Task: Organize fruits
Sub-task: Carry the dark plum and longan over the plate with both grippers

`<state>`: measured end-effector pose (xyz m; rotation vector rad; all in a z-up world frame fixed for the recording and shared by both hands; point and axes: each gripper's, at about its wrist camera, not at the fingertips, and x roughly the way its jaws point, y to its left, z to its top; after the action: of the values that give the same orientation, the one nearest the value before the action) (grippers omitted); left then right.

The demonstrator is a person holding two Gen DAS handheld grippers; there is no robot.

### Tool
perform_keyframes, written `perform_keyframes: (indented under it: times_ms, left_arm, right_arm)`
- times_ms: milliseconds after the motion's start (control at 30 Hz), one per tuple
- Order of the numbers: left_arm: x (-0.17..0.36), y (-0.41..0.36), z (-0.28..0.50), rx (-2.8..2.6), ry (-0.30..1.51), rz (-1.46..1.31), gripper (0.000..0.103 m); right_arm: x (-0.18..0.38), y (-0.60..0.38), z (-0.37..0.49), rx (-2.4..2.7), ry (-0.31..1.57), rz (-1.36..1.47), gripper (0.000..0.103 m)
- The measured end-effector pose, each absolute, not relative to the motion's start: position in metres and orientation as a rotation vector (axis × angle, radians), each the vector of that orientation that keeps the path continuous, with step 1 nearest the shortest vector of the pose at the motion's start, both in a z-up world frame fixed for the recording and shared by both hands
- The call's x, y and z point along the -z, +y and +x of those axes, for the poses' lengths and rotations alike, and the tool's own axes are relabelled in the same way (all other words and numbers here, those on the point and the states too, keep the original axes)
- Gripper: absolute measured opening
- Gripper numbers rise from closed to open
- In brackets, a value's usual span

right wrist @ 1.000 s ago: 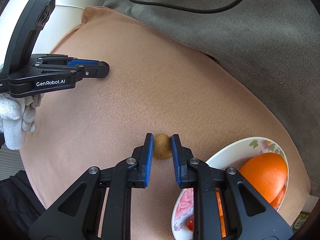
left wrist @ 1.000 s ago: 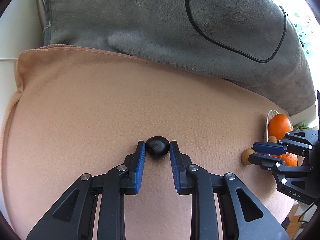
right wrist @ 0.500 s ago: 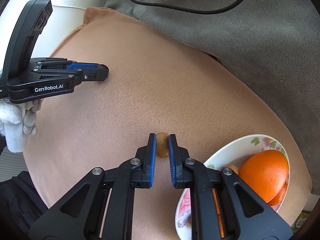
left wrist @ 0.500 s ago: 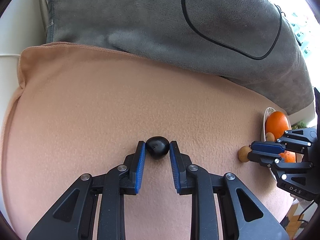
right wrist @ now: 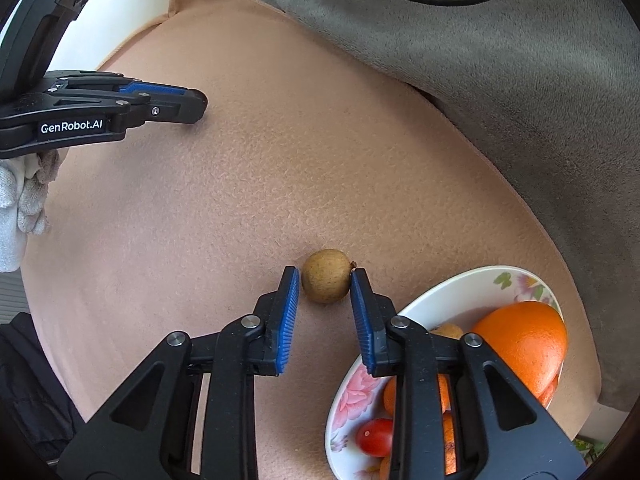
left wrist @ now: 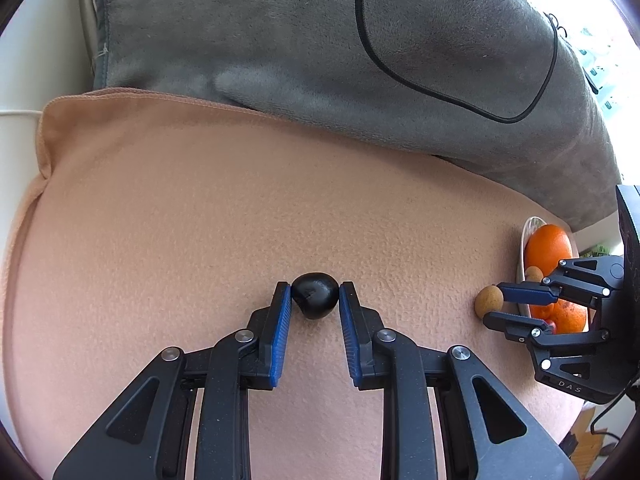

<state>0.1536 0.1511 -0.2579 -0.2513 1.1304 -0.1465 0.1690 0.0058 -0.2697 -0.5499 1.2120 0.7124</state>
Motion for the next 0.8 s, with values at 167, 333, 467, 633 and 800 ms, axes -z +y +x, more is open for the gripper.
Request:
perform_keyframes:
  times_ms: [167,333,467,633,800]
  left_arm:
    - [0.249,0.153,0.150,0.150,1.121,-0.251,0.023]
    - [0.236,0.151,0.146,0.165,1.102,-0.239,0.023]
    - [0.223,0.142,0.141,0.185,1.083,-0.219,0.023]
    - [0.207,0.126,0.140,0.229,1.065,-0.200,0.023]
    - [0.193,0.102,0.142,0.284,1.048,-0.177,0.023]
  right_arm:
    - [0.260,-0.002,0.170,-0.704,1.196,-0.467,0.026]
    - [0.241,-0.012,0.165,-0.707,1.162,-0.388,0.026]
    - [0.226,-0.025,0.160,-0.690,1.128,-0.336,0.026]
    - [0.206,-0.056,0.150,-0.634,1.095,-0.240,0.026]
    - [0.189,-0.094,0.140,-0.555,1.064,-0.175,0.026]
